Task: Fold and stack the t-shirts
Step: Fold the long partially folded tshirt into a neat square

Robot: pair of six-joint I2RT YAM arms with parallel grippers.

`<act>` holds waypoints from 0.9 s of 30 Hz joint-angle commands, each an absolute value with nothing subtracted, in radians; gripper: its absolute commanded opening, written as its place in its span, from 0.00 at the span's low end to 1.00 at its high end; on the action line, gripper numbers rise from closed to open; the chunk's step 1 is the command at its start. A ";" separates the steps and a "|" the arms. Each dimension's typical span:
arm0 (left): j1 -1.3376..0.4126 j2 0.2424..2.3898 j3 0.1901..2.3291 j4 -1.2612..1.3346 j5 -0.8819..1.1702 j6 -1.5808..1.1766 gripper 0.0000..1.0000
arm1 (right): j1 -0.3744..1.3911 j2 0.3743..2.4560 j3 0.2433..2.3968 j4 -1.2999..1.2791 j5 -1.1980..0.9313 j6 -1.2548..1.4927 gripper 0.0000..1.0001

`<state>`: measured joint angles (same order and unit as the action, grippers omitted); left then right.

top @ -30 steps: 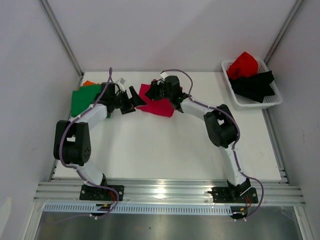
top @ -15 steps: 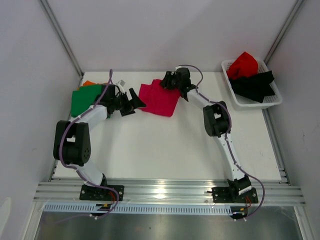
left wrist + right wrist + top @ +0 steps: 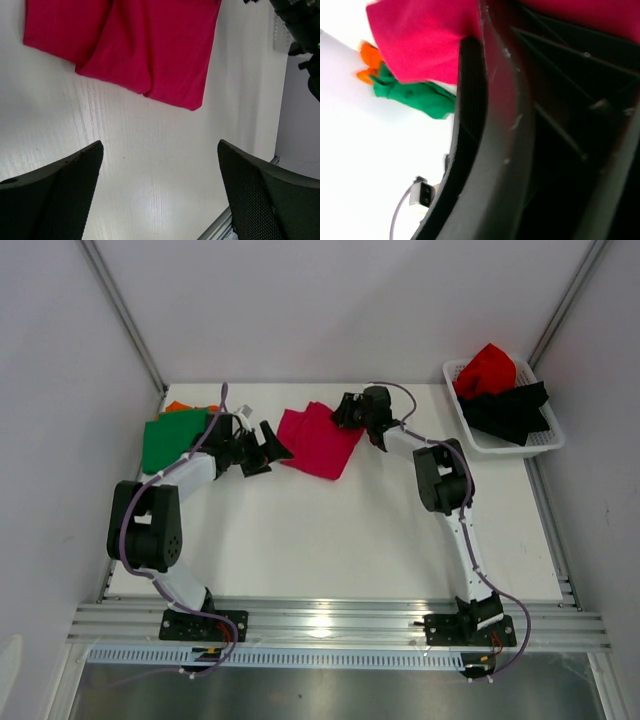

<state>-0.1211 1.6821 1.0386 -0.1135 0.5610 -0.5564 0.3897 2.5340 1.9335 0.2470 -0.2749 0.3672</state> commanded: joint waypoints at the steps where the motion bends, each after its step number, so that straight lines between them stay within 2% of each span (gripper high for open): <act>1: -0.130 1.672 1.028 -0.080 0.561 -0.537 0.97 | 0.436 2.318 1.831 0.290 -0.293 0.334 0.38; 5: -0.130 1.657 1.031 -0.084 0.555 -0.531 0.97 | 0.482 2.194 1.663 0.350 -0.244 0.357 0.38; 13: -0.130 1.637 1.017 -0.089 0.551 -0.526 0.97 | 0.531 2.045 1.510 0.304 -0.135 0.334 0.38; 17: -0.130 1.631 1.008 -0.083 0.545 -0.532 0.97 | 0.577 1.948 1.358 0.359 -0.090 0.336 0.38; 23: -0.129 1.591 1.023 -0.101 0.494 -0.537 0.97 | 0.598 2.037 1.341 0.393 -0.251 0.449 0.41; 27: -0.129 1.539 1.045 -0.126 0.453 -0.543 0.97 | 0.604 2.140 1.439 0.385 -0.305 0.462 0.41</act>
<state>-0.1226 1.6199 1.0100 -0.1280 0.4961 -0.5491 0.6006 2.0720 1.3647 0.3458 -0.2359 0.4328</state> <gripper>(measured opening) 0.971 0.407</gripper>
